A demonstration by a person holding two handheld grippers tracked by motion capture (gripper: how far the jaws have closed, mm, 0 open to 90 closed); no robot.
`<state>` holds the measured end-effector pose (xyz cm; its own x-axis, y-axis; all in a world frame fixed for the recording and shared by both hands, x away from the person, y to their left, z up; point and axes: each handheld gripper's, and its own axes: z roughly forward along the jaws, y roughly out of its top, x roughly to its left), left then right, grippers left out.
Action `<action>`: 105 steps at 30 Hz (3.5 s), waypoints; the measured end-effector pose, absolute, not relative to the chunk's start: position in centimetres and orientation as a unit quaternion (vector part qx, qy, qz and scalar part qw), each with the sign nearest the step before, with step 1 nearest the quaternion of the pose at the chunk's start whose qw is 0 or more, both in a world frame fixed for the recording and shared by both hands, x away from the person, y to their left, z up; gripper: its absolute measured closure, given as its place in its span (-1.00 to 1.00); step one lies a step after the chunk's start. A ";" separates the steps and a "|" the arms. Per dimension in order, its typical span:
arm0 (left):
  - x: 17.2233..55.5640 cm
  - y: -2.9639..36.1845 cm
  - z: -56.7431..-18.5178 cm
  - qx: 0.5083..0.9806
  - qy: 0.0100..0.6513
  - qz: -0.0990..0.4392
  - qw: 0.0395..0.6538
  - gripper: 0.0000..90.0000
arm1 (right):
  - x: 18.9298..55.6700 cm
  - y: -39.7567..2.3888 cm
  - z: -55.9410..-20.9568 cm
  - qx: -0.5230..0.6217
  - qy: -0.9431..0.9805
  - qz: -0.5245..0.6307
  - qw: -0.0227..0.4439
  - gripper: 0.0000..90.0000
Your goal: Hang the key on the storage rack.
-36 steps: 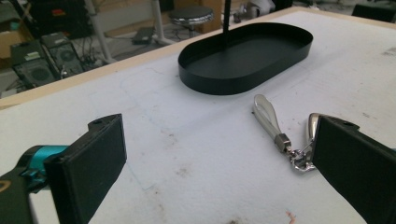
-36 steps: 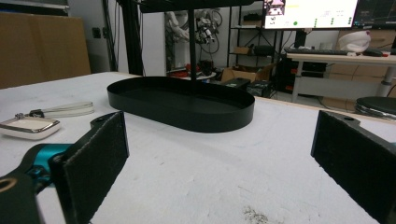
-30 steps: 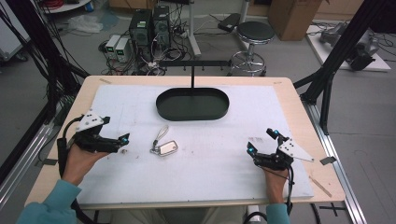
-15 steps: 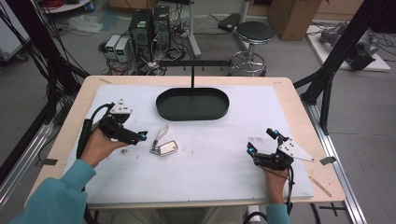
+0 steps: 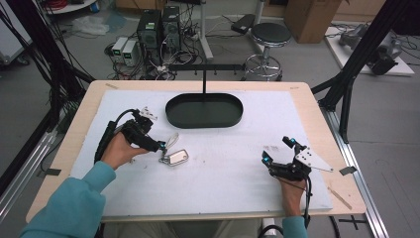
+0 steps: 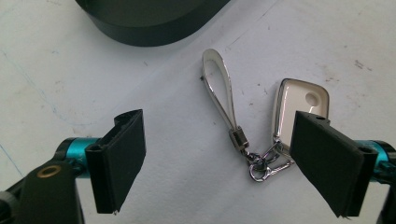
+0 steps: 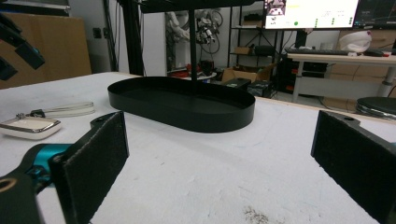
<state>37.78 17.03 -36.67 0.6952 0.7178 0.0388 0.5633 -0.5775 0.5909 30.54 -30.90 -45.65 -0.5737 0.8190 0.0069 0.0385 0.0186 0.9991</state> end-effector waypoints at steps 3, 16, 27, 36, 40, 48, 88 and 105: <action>38.0 16.7 -36.7 0.877 0.371 0.134 0.273 -0.54 | 30.5 -30.9 -45.6 0.335 0.639 0.615 0.317 -0.92; 39.2 14.6 -37.7 0.889 0.395 0.092 0.215 -0.26 | 30.5 -30.9 -45.6 0.336 0.639 0.615 0.316 -0.92; 40.3 13.8 -38.9 0.886 0.422 0.059 0.183 0.10 | 30.5 -30.9 -45.6 0.339 0.638 0.616 0.313 -0.92; 40.5 12.9 -39.3 0.887 0.432 0.048 0.157 0.19 | 30.5 -30.9 -45.6 0.340 0.638 0.616 0.313 -0.92; 40.7 12.4 -39.4 0.883 0.444 0.037 0.147 0.32 | 30.5 -31.0 -45.6 0.339 0.639 0.615 0.314 -0.92; 40.9 12.4 -39.8 0.879 0.456 0.037 0.133 0.47 | 30.5 -31.0 -45.6 0.339 0.639 0.616 0.313 -0.92; 40.6 12.3 -38.8 0.884 0.427 0.067 0.180 0.81 | 30.5 -30.9 -45.6 0.338 0.638 0.616 0.316 -0.92; 40.3 13.8 -36.2 0.845 0.429 0.129 0.294 0.82 | 30.5 -30.9 -45.6 0.339 0.638 0.616 0.314 -0.92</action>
<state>40.30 13.75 -36.18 0.5992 0.7998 -0.0343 0.6484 -0.4598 0.6068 30.51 -30.94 -45.65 -0.5728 0.8196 0.0167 0.0460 0.0118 0.9989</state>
